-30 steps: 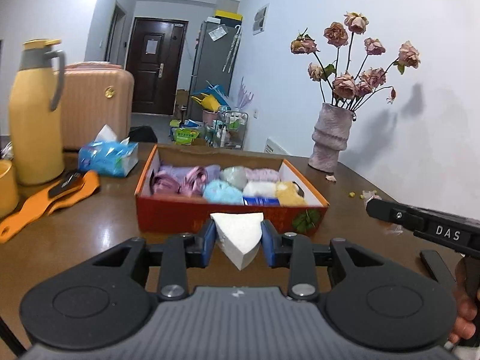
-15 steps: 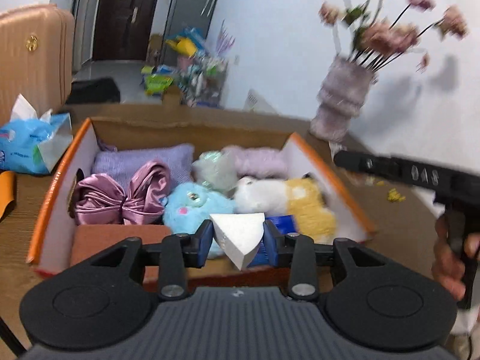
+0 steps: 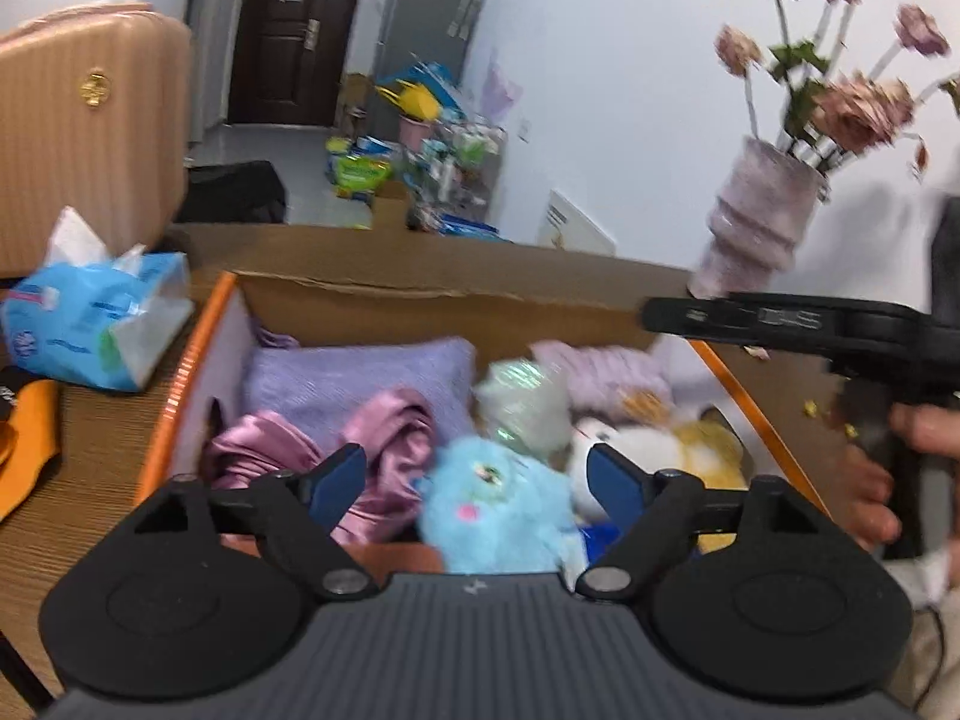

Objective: Organize soft objects

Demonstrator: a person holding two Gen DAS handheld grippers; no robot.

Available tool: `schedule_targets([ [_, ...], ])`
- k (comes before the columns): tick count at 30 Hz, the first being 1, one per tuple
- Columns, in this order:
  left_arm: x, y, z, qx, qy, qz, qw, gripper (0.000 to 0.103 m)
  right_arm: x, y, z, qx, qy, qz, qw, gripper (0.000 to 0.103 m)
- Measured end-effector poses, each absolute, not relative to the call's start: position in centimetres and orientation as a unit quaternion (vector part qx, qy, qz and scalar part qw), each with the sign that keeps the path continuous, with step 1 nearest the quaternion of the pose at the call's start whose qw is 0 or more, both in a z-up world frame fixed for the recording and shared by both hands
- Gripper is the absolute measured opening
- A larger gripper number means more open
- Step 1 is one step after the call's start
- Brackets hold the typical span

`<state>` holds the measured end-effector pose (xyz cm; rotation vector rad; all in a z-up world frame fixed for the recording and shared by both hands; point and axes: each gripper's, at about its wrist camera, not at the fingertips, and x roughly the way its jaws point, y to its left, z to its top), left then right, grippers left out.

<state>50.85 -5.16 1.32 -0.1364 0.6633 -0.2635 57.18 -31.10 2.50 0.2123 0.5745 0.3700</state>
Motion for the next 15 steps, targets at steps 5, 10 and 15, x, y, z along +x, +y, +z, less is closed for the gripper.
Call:
schedule_targets([
  [5, 50.5, -5.1, 1.9, -0.057, 0.314, -0.122, 0.940, 0.085, 56.3, -31.7, 3.6, 0.114, 0.268, 0.181, 0.939, 0.046],
  [10, 49.8, -5.8, 2.5, -0.038, 0.296, -0.114, 0.948, 0.089, 55.7, -31.4, 4.2, 0.117, 0.262, 0.194, 0.938, 0.047],
  [15, 48.1, -5.5, 4.5, -0.007, 0.248, -0.116, 0.962, 0.091, 54.0, -30.7, 5.8, 0.111, 0.234, 0.196, 0.946, 0.047],
])
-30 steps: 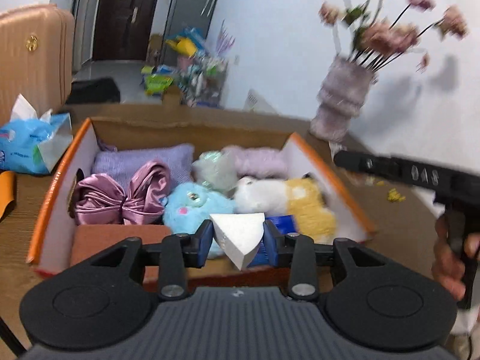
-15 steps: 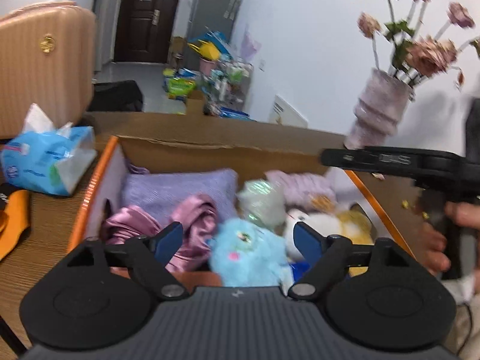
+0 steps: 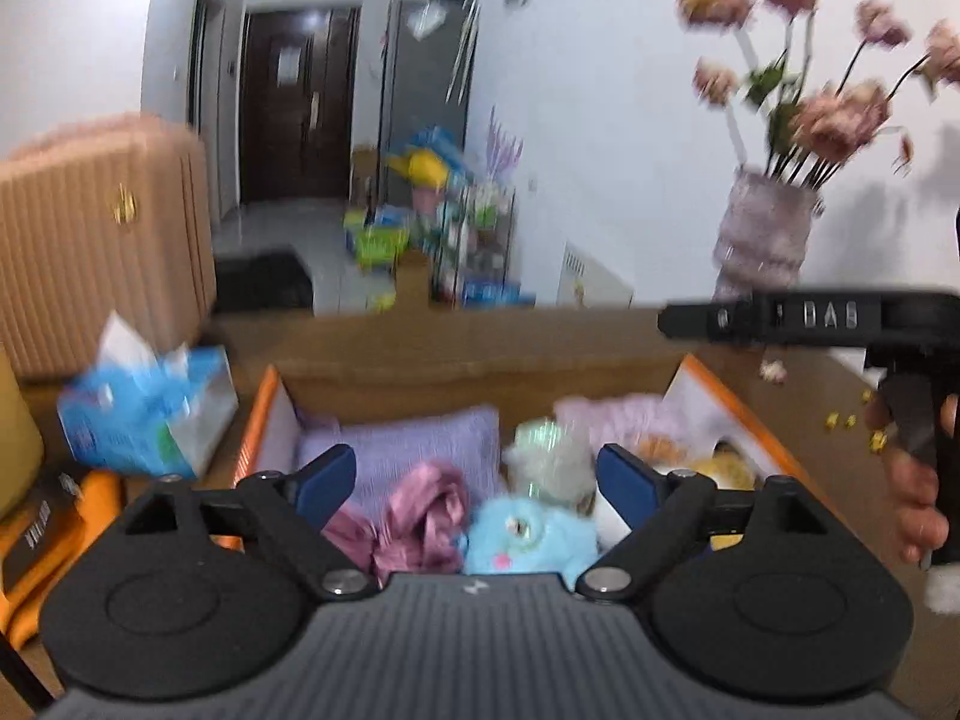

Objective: Organize soft objects

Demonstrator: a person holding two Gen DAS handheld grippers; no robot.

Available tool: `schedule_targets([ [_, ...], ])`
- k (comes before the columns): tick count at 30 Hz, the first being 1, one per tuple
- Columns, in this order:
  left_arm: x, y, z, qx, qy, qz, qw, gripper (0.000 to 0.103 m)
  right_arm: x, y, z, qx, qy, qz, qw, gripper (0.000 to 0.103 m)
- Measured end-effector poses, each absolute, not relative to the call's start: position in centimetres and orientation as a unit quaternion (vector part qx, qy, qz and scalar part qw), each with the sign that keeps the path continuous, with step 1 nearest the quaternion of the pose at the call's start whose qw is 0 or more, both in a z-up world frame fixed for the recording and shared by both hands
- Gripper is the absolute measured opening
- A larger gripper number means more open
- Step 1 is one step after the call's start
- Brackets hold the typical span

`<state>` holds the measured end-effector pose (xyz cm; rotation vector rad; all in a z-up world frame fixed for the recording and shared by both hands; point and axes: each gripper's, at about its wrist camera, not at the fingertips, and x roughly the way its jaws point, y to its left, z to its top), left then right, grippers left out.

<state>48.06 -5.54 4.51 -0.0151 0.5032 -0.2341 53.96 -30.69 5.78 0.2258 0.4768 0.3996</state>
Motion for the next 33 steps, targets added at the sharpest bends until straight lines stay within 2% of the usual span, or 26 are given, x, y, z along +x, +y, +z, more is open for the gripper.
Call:
schedule_targets([
  [1, 47.7, -5.3, 5.0, -0.014, 0.241, -0.122, 0.963, 0.094, 53.1, -30.7, 6.1, 0.113, 0.225, 0.194, 0.948, 0.048],
  [8, 44.2, -5.6, 6.9, -0.022, 0.222, -0.154, 0.963, 0.095, 46.2, -30.8, 7.9, 0.095, 0.215, 0.170, 0.957, 0.050],
  [14, 36.8, -4.3, 7.5, -0.011, 0.205, -0.144, 0.968, 0.098, 37.7, -31.2, 7.2, 0.090, 0.218, 0.143, 0.961, 0.054],
  [15, 35.3, -3.9, 7.2, -0.001, 0.203, -0.137, 0.970, 0.099, 36.2, -31.0, 7.0, 0.087, 0.215, 0.139, 0.963, 0.057],
  [18, 30.5, -3.0, 6.0, 0.029, 0.191, -0.102, 0.976, 0.100, 31.8, -30.2, 6.2, 0.072, 0.205, 0.133, 0.967, 0.072],
  [23, 22.7, -0.9, 4.8, 0.031, 0.173, -0.069, 0.982, 0.103, 23.9, -27.2, 4.0, 0.030, 0.173, 0.127, 0.976, 0.075],
  [25, 19.3, -0.2, 4.2, 0.029, 0.165, -0.060, 0.984, 0.103, 20.8, -26.4, 3.5, 0.028, 0.154, 0.127, 0.979, 0.083],
  [30, 11.8, 1.6, 2.1, 0.017, 0.161, -0.022, 0.987, 0.103, 13.0, -24.6, 2.6, 0.007, 0.111, 0.124, 0.986, 0.090],
  [33, 8.3, 2.6, 0.9, 0.001, 0.167, 0.011, 0.986, 0.103, 8.9, -24.2, 1.8, 0.037, 0.119, 0.120, 0.985, 0.091],
])
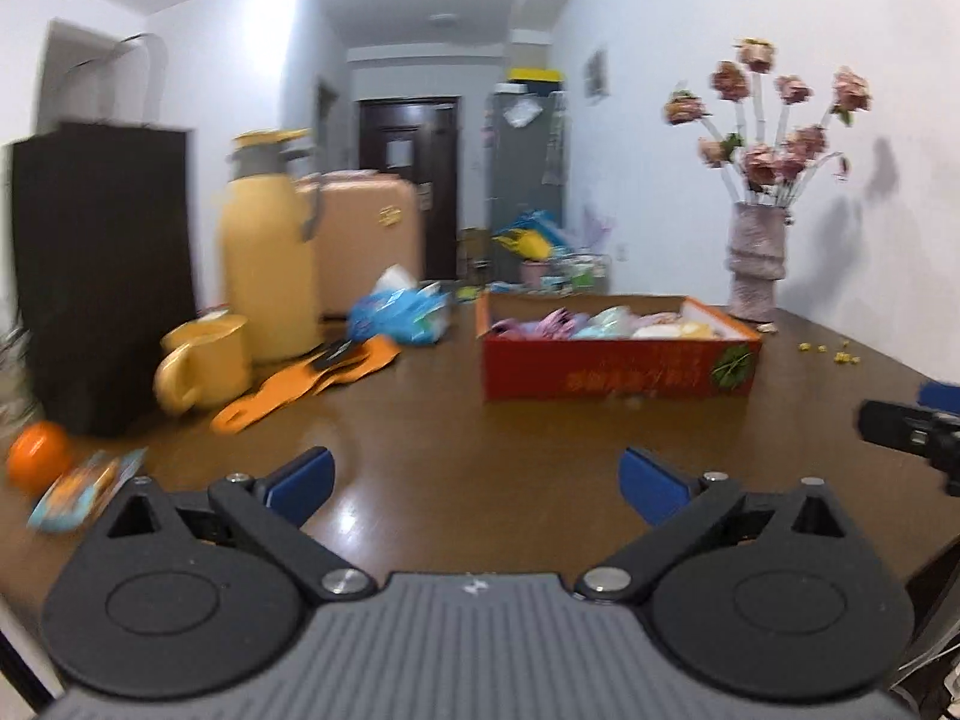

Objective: Organize soft objects

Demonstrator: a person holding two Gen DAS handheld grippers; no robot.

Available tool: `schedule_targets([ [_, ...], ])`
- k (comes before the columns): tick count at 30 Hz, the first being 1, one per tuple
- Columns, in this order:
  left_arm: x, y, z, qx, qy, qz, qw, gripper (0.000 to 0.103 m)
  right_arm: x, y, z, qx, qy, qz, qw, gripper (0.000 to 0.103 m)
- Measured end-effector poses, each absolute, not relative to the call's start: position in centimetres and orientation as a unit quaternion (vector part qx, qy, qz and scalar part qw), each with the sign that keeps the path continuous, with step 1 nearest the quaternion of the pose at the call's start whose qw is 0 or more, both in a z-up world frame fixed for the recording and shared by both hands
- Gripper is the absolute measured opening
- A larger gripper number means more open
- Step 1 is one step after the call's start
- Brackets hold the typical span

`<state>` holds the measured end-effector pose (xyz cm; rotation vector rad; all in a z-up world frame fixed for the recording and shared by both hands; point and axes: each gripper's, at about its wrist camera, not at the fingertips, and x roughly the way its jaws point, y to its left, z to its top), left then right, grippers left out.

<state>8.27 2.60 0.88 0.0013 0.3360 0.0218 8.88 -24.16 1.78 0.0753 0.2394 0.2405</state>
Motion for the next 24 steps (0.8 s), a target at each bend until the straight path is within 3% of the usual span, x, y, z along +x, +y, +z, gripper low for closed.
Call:
schedule_targets([
  [7, 5.0, 3.2, 1.4, 0.007, 0.164, 0.000, 0.986, 0.103, 2.5, -23.1, 0.1, 0.058, 0.129, 0.105, 0.984, 0.093],
  [24, 4.4, 2.1, 1.8, 0.015, 0.150, -0.019, 0.988, 0.103, 2.3, -23.5, 0.5, 0.078, 0.113, 0.091, 0.986, 0.099],
])
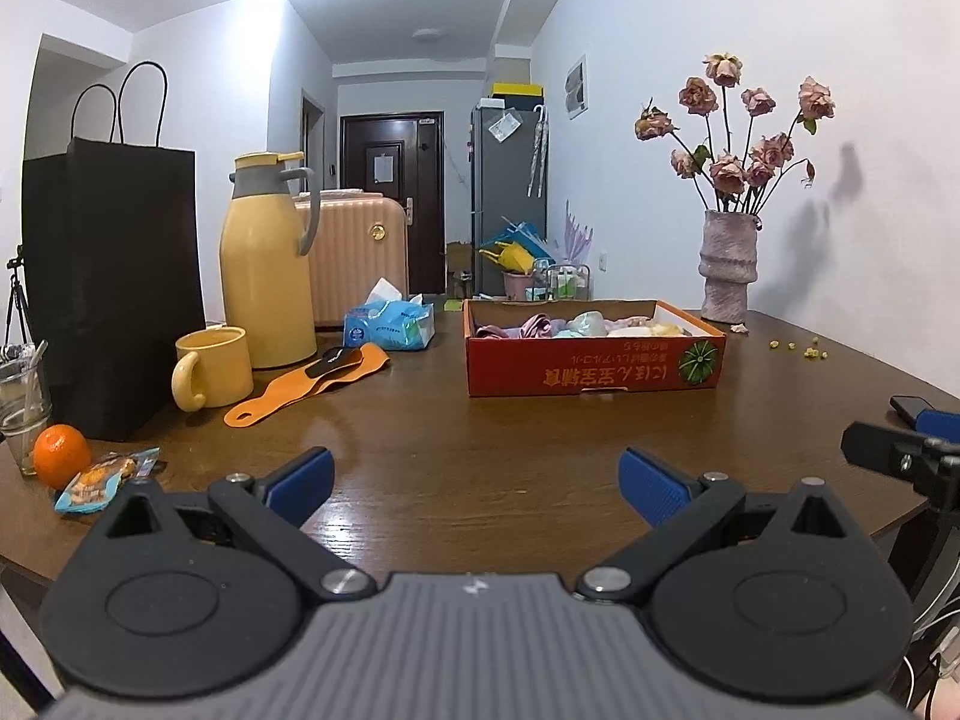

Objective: Organize soft objects

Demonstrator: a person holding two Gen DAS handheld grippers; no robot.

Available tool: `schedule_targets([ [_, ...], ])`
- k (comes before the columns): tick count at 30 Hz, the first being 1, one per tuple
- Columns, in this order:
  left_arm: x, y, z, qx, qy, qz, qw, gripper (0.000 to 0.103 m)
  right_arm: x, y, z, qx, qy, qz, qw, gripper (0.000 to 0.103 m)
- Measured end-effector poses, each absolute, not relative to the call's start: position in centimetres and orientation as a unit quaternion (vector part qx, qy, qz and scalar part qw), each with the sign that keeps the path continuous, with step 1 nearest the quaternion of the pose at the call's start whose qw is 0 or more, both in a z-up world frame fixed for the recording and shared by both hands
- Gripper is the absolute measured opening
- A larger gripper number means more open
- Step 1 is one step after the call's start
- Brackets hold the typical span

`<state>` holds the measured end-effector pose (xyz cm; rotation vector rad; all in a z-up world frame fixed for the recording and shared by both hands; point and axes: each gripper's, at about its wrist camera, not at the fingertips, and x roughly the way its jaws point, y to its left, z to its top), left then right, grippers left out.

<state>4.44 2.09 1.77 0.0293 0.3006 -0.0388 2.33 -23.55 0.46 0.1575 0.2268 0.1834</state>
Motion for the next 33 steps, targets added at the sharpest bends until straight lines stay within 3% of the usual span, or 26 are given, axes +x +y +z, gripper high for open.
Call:
schedule_targets([
  [33, 4.11, 2.00, 1.78, 0.017, 0.135, -0.027, 0.990, 0.103, 2.31, -23.44, 0.46, 0.079, 0.105, 0.094, 0.987, 0.100],
])
